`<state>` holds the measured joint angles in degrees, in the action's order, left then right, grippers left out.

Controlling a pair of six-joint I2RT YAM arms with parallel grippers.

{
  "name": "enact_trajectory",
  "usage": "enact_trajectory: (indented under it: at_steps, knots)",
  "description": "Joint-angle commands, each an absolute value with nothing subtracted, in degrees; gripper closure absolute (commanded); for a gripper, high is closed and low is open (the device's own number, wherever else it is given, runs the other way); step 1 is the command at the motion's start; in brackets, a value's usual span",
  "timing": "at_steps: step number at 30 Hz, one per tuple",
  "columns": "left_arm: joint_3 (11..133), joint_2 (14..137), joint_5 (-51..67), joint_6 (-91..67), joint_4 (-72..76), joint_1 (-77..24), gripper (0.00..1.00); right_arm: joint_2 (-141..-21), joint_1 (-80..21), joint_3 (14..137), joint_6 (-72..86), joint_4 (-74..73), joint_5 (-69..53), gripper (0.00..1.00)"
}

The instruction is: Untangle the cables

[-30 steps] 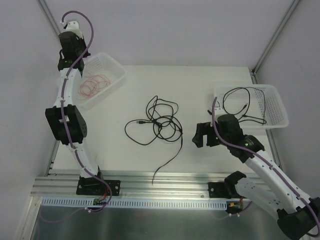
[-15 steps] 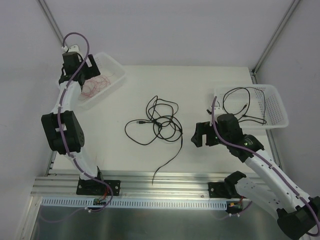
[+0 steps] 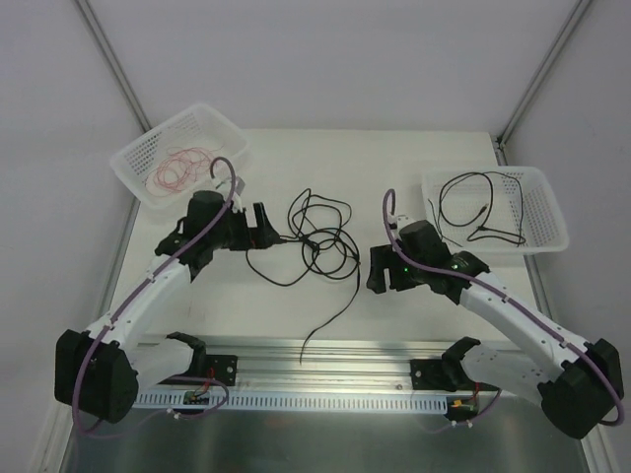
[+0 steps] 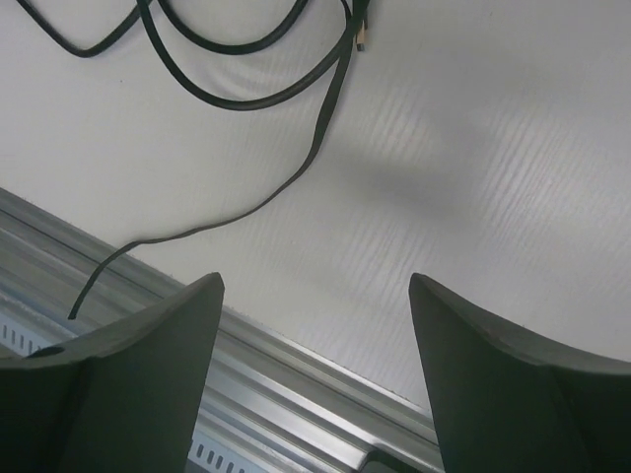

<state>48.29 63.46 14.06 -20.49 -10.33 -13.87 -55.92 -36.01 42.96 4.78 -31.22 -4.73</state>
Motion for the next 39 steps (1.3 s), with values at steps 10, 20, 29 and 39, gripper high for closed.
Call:
enact_trajectory:
  at_steps: [10,20,29,39]
  knots:
    - [37.0,63.8,6.4,-29.6,-12.6,-32.0,0.01,-73.8,-39.0,47.1,13.9,-18.2,-1.9,0.42]
    - [41.8,78.1,4.3,-30.8,-12.3,-34.4,0.06,-89.0,-46.5,60.7,1.9,-15.9,-4.2,0.43]
    - [42.0,83.9,2.1,-31.7,-12.4,-34.3,0.2,-101.9,-47.1,67.6,0.4,-12.1,-11.2,0.5]
    - [41.2,84.2,2.0,-31.6,-13.4,-32.5,0.49,-97.0,-47.1,67.7,-3.2,-15.3,-11.3,0.97]
